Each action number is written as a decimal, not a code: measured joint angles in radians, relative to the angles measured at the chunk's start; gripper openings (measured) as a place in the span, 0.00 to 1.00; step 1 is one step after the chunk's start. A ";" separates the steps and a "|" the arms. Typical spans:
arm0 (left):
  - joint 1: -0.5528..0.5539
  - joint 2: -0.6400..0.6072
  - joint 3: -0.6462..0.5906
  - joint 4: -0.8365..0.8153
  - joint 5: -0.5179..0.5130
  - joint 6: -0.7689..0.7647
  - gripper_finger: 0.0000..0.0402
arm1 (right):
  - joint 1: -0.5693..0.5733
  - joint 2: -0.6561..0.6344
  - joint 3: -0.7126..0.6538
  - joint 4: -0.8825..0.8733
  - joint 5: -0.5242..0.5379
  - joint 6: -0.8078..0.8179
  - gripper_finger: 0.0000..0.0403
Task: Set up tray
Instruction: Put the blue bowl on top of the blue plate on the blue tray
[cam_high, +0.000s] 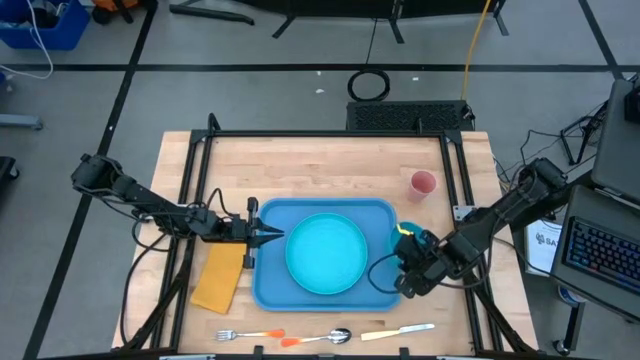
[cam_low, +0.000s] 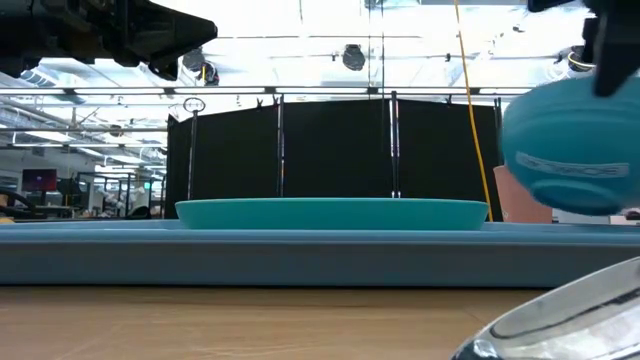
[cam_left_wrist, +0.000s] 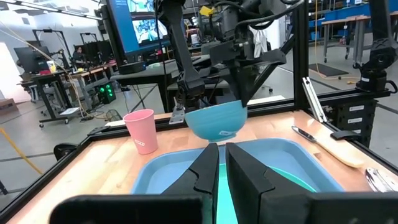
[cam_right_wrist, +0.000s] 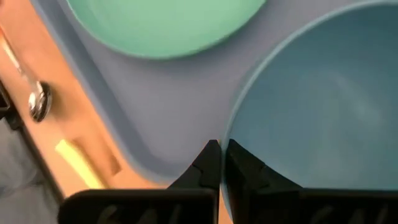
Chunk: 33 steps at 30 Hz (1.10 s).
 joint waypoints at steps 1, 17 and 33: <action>0.000 0.000 0.000 0.000 0.000 0.000 0.09 | -0.008 0.000 0.000 0.013 0.011 -0.021 0.00; 0.000 0.000 0.000 0.000 0.000 0.004 0.09 | -0.147 0.050 0.002 0.378 0.065 -0.691 0.00; 0.000 0.000 0.000 -0.060 0.000 -0.067 0.09 | -0.249 0.329 0.292 0.273 -0.063 -1.058 0.00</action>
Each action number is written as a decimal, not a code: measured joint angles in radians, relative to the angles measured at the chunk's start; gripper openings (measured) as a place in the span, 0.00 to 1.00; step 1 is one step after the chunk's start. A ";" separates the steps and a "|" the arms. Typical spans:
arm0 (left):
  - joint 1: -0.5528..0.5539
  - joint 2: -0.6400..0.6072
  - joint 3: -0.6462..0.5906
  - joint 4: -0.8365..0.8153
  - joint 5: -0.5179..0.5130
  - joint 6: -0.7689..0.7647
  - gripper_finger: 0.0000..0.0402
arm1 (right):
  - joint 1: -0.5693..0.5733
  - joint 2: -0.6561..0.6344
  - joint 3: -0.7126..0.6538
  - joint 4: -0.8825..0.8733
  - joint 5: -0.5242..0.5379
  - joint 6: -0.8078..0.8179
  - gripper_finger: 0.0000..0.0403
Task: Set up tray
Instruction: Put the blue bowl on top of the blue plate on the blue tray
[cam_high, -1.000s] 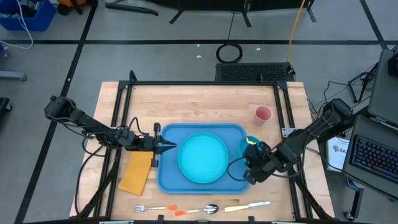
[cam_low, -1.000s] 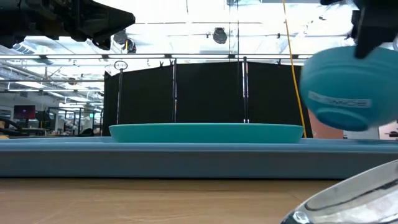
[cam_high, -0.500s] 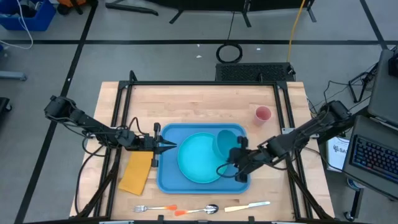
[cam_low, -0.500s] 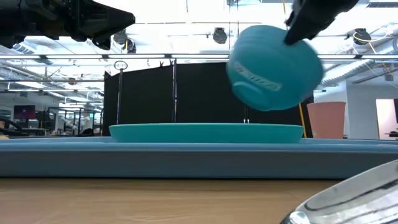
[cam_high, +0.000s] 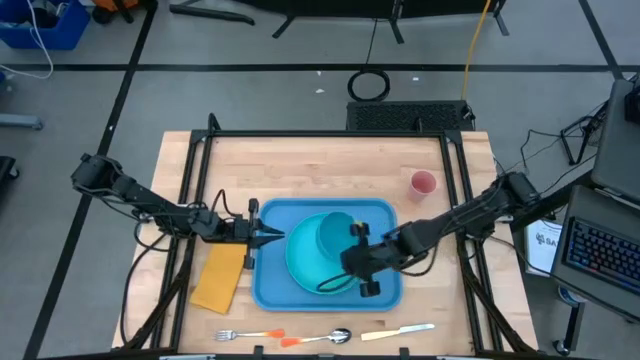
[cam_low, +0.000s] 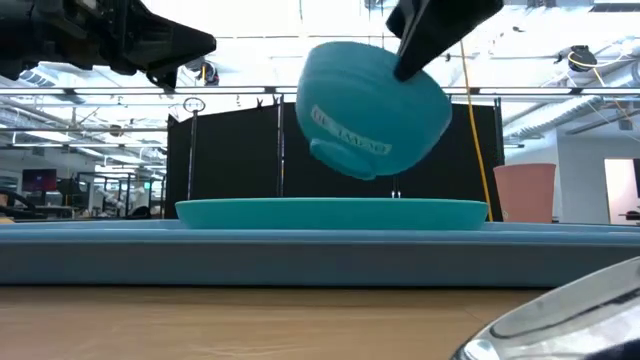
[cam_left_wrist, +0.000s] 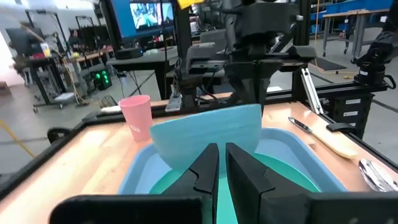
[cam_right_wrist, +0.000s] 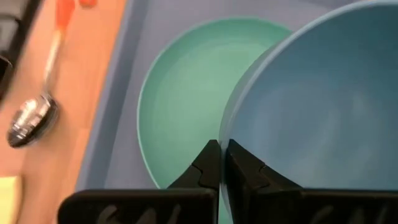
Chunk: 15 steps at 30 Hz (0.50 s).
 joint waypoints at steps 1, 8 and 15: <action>0.000 0.000 0.000 -0.006 0.000 -0.012 0.09 | -0.008 0.026 0.037 -0.042 -0.014 -0.008 0.00; -0.002 0.000 0.000 -0.034 0.000 -0.084 0.09 | -0.049 0.169 0.196 -0.166 -0.114 -0.079 0.00; -0.003 0.000 0.000 -0.061 0.001 -0.122 0.09 | -0.066 0.236 0.262 -0.225 -0.166 -0.122 0.00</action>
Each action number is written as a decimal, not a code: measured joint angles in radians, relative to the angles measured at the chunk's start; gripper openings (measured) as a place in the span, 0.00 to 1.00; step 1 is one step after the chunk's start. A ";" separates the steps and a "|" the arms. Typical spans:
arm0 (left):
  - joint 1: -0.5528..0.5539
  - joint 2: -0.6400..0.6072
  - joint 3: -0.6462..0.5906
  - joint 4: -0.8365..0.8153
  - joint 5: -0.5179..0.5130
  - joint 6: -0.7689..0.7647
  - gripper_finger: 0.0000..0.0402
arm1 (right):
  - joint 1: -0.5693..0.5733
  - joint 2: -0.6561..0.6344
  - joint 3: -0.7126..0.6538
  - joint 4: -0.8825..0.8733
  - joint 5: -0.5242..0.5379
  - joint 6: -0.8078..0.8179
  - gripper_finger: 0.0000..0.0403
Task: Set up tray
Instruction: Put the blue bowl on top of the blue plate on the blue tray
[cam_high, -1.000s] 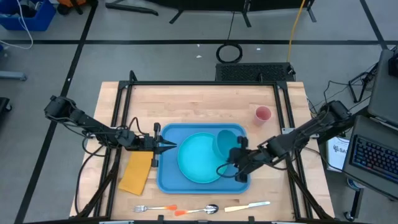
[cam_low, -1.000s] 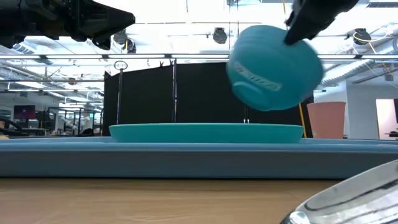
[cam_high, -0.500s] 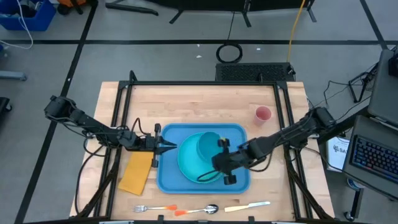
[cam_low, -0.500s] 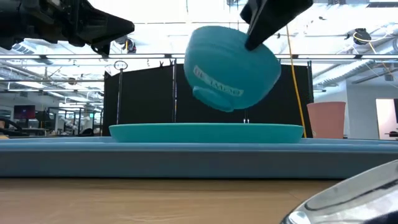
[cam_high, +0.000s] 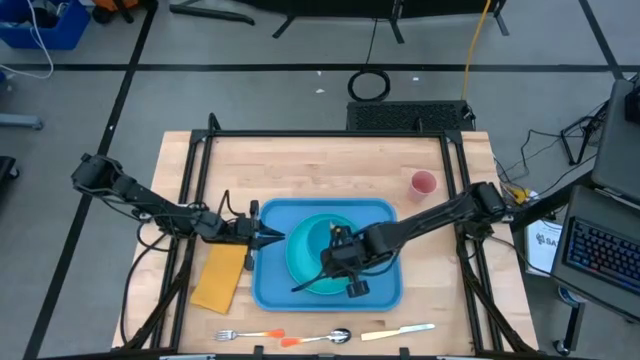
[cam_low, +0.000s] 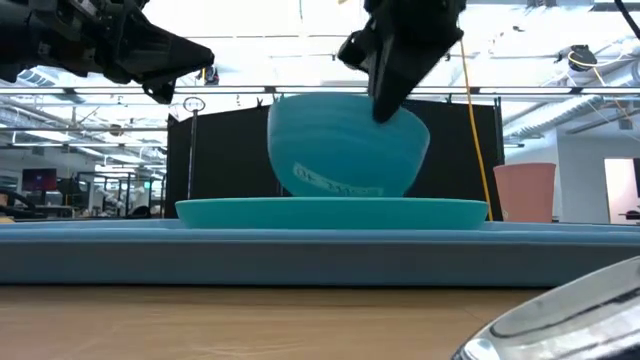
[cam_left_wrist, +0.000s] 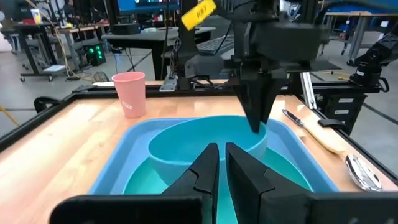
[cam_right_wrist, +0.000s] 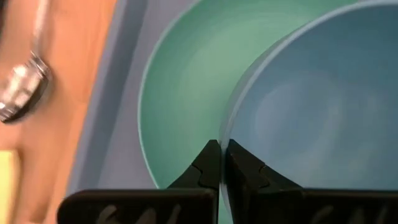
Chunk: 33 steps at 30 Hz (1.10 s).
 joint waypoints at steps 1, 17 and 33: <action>0.000 0.000 0.000 -0.001 0.000 0.000 0.09 | 0.000 0.005 0.001 -0.008 -0.001 -0.011 0.00; 0.000 0.000 0.000 -0.022 0.002 -0.052 0.09 | 0.022 0.029 0.003 0.031 -0.053 -0.126 0.00; 0.000 0.000 0.000 -0.045 0.003 -0.052 0.09 | 0.017 0.065 0.003 0.026 -0.051 -0.131 0.00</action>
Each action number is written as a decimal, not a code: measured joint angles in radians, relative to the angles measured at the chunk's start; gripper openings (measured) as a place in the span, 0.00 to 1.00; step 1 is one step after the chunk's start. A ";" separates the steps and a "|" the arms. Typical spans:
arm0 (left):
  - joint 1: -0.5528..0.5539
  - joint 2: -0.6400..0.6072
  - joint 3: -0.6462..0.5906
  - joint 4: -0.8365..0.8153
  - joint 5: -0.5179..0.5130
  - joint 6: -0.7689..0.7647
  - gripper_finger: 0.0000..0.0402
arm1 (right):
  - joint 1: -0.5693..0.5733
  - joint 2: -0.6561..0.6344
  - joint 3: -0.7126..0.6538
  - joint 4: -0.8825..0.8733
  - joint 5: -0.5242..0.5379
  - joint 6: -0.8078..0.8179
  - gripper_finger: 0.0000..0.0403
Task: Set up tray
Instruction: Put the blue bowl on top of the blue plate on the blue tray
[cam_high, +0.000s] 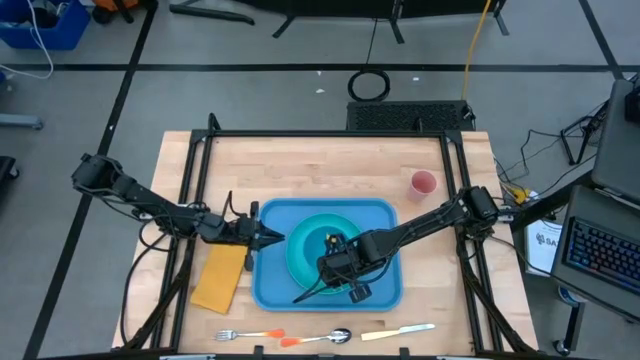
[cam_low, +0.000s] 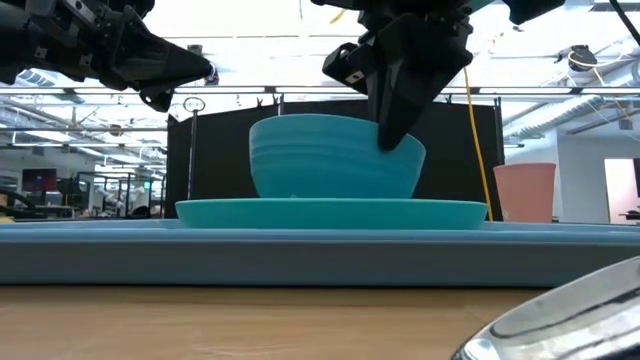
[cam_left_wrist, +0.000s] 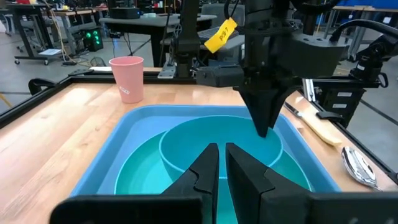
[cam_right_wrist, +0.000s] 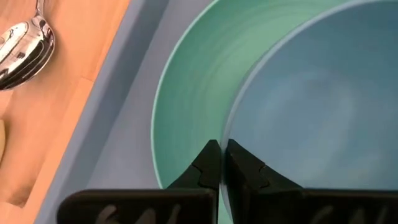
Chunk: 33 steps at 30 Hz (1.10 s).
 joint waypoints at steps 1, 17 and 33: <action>0.000 0.000 0.000 0.001 0.000 0.000 0.09 | 0.000 0.000 0.000 0.000 0.000 0.000 0.00; 0.000 0.000 0.000 0.000 -0.001 0.001 0.09 | 0.000 0.000 -0.002 0.026 -0.002 0.029 0.05; 0.000 0.000 0.000 -0.007 -0.001 -0.002 0.09 | 0.003 -0.004 -0.002 0.061 0.000 0.083 0.07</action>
